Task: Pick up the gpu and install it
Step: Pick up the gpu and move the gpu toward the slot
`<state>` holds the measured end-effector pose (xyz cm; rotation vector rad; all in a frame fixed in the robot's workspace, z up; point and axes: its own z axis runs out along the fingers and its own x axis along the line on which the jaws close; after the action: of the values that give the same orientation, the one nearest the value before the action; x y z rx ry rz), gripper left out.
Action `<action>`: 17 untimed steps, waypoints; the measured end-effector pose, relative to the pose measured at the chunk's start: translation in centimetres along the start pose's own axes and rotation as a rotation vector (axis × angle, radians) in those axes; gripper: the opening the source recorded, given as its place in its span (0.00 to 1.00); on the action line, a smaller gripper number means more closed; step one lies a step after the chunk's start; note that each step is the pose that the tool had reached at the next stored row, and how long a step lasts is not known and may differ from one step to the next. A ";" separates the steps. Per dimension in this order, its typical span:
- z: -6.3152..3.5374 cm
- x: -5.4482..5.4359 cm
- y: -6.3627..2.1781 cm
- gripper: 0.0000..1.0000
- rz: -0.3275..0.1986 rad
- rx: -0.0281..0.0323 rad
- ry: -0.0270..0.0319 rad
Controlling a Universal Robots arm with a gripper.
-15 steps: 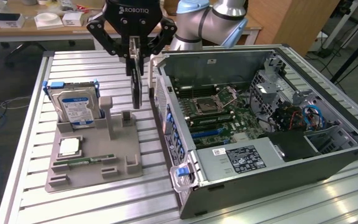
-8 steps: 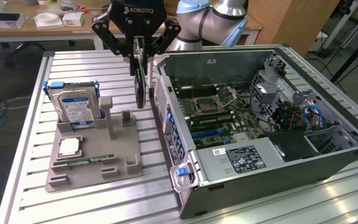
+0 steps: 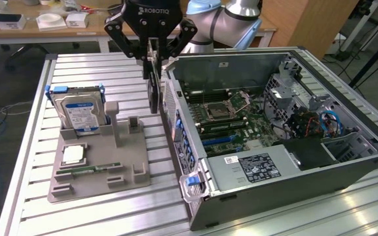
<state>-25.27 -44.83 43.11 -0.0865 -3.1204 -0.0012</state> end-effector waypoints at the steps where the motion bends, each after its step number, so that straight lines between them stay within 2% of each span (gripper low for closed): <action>1: 0.00 -0.1 0.01 0.26 0.000 0.0000 0.0000; 17: -0.03 -1.7 0.09 0.26 0.000 0.0000 0.0000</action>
<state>-23.56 -44.83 43.11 -0.0866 -3.1204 -0.0012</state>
